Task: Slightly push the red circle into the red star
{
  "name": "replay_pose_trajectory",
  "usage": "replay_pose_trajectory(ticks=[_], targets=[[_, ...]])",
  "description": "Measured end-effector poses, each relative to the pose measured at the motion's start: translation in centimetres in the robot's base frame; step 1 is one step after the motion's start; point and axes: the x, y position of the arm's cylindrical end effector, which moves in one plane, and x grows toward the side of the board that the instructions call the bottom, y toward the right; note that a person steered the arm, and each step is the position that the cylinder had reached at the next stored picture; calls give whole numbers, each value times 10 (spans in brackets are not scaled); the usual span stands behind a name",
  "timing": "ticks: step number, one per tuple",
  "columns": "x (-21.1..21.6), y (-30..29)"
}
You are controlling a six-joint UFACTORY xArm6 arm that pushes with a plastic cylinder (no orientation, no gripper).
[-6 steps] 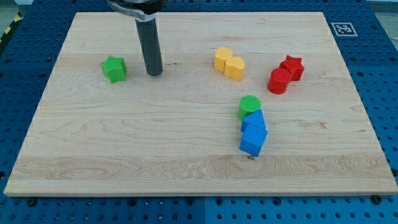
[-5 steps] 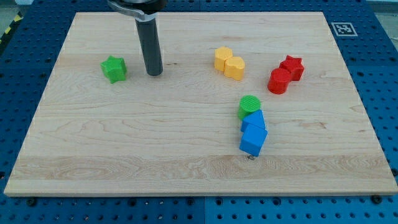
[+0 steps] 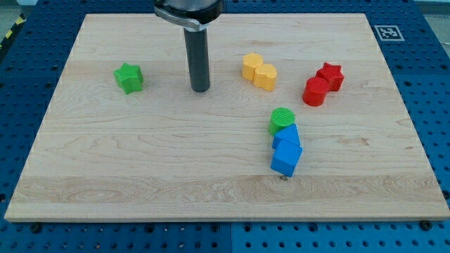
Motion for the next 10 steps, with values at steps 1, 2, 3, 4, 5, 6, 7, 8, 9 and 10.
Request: replay_pose_trajectory(ticks=[1,2,3,4,5,6,7,8,9,10], targets=[[9,28],[9,31],[10,44],[17,62],[24,68],[36,74],[36,95],[35,125],[37,160],[47,189]])
